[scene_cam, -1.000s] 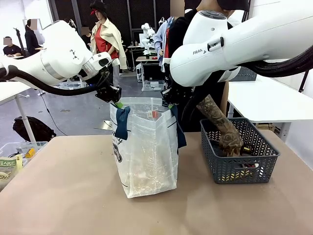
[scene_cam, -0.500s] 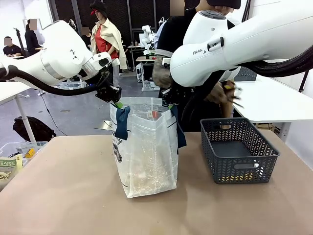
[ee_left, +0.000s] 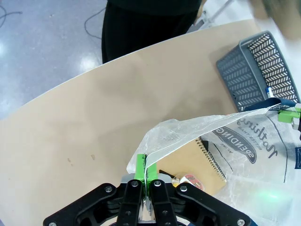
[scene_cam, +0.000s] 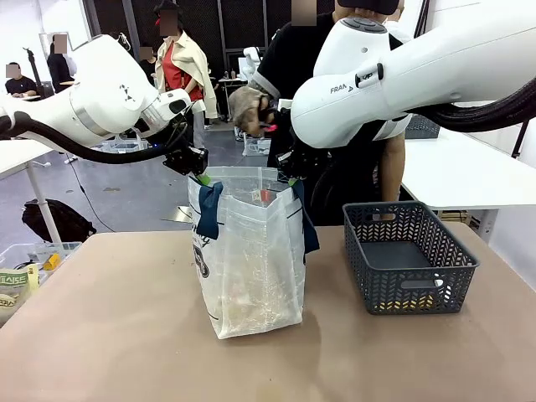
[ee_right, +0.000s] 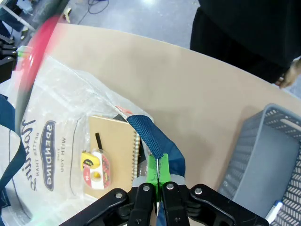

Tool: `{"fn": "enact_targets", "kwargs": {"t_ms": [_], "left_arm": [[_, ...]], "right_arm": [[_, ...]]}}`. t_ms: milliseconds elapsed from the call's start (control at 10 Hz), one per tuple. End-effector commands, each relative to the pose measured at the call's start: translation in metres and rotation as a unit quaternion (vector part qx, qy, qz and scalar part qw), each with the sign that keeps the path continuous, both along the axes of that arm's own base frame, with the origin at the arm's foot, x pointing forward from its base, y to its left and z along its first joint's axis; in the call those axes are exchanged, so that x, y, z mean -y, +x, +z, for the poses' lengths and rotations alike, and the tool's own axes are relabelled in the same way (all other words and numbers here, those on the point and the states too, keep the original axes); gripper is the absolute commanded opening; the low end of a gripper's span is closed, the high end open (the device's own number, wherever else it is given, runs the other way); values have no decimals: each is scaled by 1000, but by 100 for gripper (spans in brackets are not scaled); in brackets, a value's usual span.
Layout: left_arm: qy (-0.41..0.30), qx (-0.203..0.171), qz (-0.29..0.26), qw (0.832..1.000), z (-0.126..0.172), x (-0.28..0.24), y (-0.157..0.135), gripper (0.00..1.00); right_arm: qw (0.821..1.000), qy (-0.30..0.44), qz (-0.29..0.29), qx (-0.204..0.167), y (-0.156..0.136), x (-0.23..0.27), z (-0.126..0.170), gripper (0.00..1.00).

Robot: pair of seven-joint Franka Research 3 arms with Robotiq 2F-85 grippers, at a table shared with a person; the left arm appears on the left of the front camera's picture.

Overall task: Transfer purchased items from the store into the shopping bag.
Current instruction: Move the Reusable shopping bag to the right side of the table.

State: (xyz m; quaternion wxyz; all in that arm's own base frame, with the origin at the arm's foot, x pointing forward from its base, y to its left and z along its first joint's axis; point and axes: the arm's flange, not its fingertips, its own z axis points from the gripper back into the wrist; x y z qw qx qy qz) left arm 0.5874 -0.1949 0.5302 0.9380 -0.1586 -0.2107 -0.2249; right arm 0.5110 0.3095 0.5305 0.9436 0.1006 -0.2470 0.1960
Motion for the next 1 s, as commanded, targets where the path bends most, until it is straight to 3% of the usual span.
{"fn": "enact_targets", "kwargs": {"t_ms": [0, 900], "left_arm": [[2, -3, 8, 1000, 1, -4, -2, 0], [2, -3, 8, 1000, 1, -4, -2, 0]], "right_arm": [[1000, 1, -4, 1, 1, 2, 2, 0], [1000, 1, -4, 1, 1, 2, 2, 0]]}}
